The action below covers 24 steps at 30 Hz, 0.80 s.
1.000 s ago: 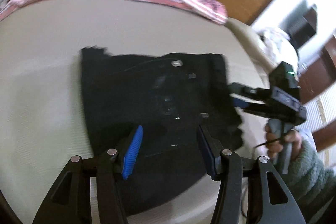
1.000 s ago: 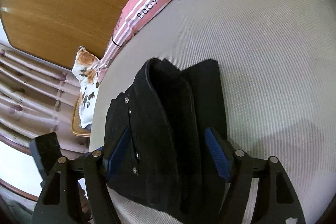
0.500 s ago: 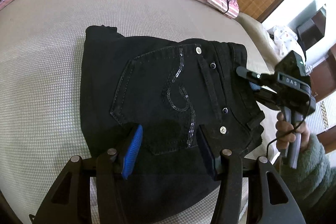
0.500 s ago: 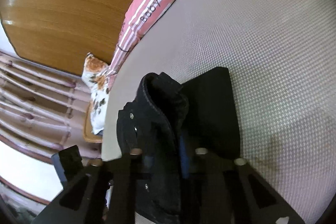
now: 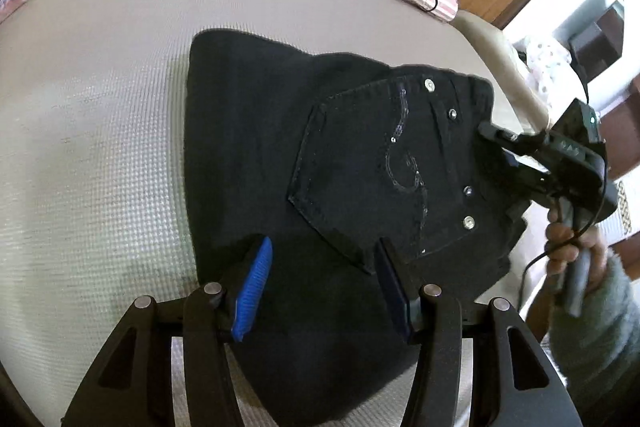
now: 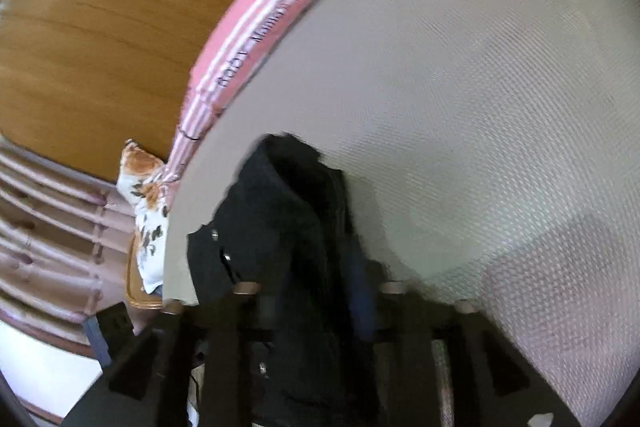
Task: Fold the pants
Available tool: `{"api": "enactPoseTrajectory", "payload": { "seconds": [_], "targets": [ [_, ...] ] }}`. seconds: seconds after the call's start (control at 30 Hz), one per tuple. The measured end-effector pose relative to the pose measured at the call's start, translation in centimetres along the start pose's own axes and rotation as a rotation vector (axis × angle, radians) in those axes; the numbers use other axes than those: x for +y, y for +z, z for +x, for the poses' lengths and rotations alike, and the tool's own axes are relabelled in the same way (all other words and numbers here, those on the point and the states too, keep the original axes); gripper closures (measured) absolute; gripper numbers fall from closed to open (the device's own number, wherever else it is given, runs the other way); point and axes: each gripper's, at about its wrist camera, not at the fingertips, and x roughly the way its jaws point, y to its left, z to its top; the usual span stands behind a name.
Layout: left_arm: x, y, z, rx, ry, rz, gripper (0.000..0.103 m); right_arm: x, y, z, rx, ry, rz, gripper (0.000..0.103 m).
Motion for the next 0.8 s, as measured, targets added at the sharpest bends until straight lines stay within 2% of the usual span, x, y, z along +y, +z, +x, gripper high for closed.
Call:
{"api": "enactPoseTrajectory", "payload": {
  "seconds": [0.03,0.17,0.33,0.43,0.47,0.5,0.57,0.67,0.73,0.8],
  "targets": [
    [-0.2,0.0,0.0,0.000,0.008,0.017,0.049,0.0,-0.1,-0.3,0.000,-0.017,0.003,0.060],
    [-0.6,0.1,-0.2,0.015,0.025,0.027,0.049,0.7,-1.1,-2.1,0.003,-0.042,-0.041,0.060],
    [-0.9,-0.7,-1.0,0.022,0.028,0.036,0.049,0.6,-3.8,-4.5,0.028,-0.027,-0.061,0.060],
    [-1.2,-1.4,-1.4,0.023,0.025,0.056,0.049,0.4,-5.4,-4.4,0.049,-0.033,-0.075,0.061],
    [-1.3,-1.6,-1.3,0.023,0.027,0.061,0.049,0.4,-5.6,-4.2,0.053,-0.039,-0.077,0.072],
    [-1.3,-1.8,-1.5,0.024,0.029,0.062,0.049,0.4,-5.9,-3.8,0.068,-0.033,-0.079,0.076],
    [-1.4,-1.9,-1.5,0.027,0.033,0.067,0.049,1.0,-6.2,-4.2,0.040,-0.049,-0.092,0.084],
    [-1.3,-2.2,-2.1,0.032,0.015,0.072,0.049,1.6,-6.6,-6.0,0.003,0.016,-0.060,0.088],
    [-1.2,-2.4,-2.4,0.039,-0.004,0.081,0.049,2.0,-7.2,-6.6,-0.007,0.005,-0.068,0.088],
    [-1.1,-2.9,-2.3,0.049,0.009,0.103,0.049,1.4,-8.1,-6.3,0.006,-0.019,-0.051,0.088]
  ]
}}
